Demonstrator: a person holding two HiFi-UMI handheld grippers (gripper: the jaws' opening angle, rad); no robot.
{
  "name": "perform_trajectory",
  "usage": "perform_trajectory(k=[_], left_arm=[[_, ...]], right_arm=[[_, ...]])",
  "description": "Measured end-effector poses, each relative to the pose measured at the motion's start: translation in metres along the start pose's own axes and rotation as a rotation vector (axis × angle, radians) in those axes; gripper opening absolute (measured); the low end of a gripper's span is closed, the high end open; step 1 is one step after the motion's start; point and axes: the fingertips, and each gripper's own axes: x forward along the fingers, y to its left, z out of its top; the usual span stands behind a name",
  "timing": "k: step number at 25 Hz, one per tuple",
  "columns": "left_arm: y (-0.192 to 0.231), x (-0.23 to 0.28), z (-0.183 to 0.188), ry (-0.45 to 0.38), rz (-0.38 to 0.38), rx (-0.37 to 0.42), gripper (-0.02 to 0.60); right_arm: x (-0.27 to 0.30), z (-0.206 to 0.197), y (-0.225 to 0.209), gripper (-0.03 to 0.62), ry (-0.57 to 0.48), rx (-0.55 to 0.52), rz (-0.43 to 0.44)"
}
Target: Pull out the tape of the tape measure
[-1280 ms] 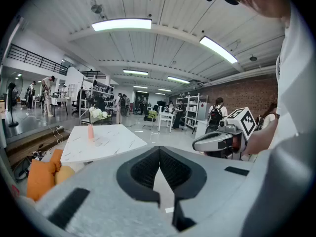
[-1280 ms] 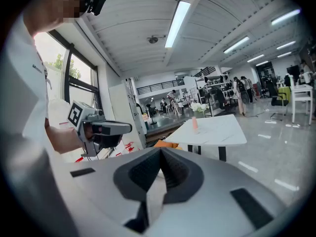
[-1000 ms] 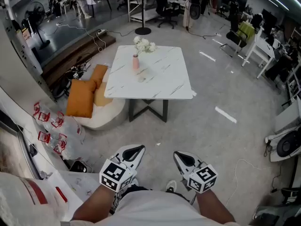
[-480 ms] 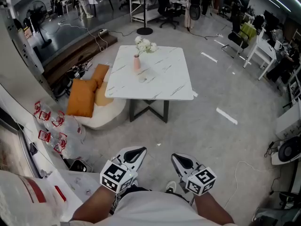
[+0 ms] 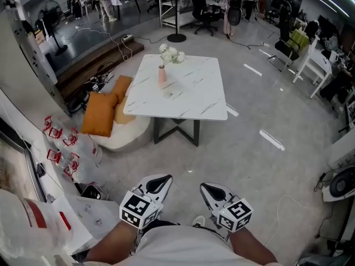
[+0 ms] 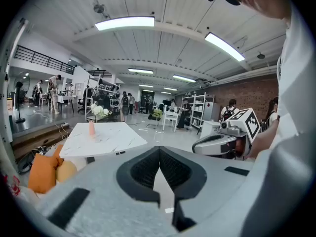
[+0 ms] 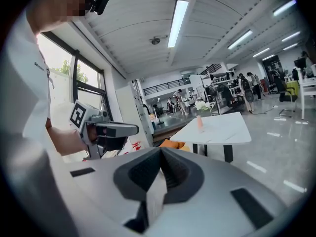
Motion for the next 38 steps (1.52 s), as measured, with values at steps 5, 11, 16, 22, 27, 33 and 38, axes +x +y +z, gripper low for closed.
perform_trajectory(k=[5, 11, 16, 22, 27, 33, 38], left_arm=[[-0.036, 0.029, -0.016, 0.031, 0.013, -0.006, 0.008], [-0.072, 0.053, -0.023, 0.045, 0.026, -0.023, 0.008], [-0.077, 0.061, -0.018, 0.051, 0.037, -0.022, 0.008], [-0.047, 0.07, -0.017, 0.041, 0.058, -0.053, 0.009], [0.003, 0.09, -0.008, 0.04, 0.054, -0.051, 0.008], [0.09, 0.115, 0.032, 0.013, 0.035, -0.025, 0.008], [0.161, 0.135, 0.072, -0.022, -0.008, 0.022, 0.008]], right_arm=[[-0.025, -0.015, -0.023, 0.006, 0.032, 0.0, 0.037], [-0.054, -0.025, -0.046, 0.006, 0.051, 0.001, 0.069], [-0.058, -0.02, -0.057, 0.006, 0.04, 0.022, 0.076], [-0.03, -0.017, -0.07, 0.006, 0.043, 0.036, 0.08], [0.015, -0.004, -0.088, 0.006, 0.055, 0.036, 0.065], [0.093, 0.047, -0.114, 0.006, 0.045, 0.0, 0.033], [0.153, 0.092, -0.133, 0.006, 0.011, -0.017, -0.021]])
